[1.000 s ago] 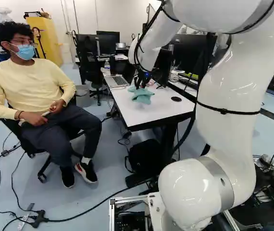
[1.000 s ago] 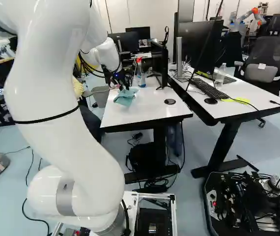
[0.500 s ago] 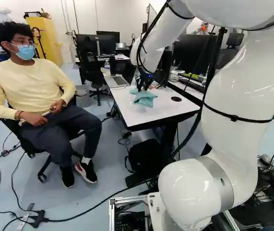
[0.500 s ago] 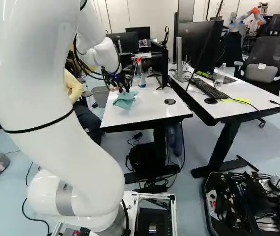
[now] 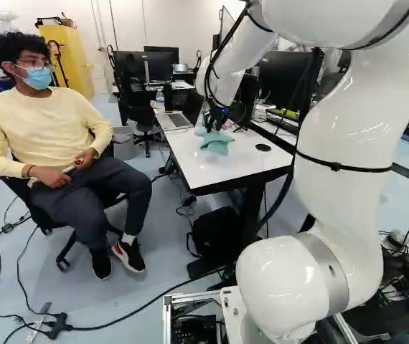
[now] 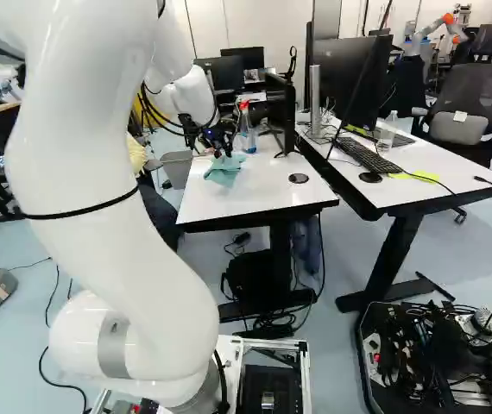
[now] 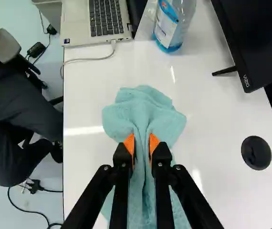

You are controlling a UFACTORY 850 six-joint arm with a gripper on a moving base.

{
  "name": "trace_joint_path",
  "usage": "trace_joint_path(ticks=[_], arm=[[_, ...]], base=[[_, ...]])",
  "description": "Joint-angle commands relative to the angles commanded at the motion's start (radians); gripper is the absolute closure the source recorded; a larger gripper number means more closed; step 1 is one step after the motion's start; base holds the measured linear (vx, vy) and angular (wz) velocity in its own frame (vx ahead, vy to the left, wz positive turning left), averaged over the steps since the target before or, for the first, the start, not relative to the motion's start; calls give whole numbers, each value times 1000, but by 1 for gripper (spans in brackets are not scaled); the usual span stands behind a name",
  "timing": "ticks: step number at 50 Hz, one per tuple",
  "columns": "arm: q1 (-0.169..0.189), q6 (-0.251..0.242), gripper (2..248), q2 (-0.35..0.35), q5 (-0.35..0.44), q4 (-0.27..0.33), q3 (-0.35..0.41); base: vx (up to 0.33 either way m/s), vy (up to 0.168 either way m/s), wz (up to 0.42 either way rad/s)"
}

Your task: Clean the table with the green towel

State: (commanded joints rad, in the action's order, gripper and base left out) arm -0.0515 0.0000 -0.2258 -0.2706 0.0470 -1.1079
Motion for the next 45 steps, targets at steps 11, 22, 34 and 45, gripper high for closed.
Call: trace_joint_path(ticks=[11,22,34,45], arm=[[23,0,194,-43,34,0,-50],[38,0,194,-93,45,0,-109],[46,0,194,-149,45,0,-178],[51,0,194,-198,45,0,-239]], base=[[0,0,0],[0,0,0],[0,0,0],[0,0,0]])
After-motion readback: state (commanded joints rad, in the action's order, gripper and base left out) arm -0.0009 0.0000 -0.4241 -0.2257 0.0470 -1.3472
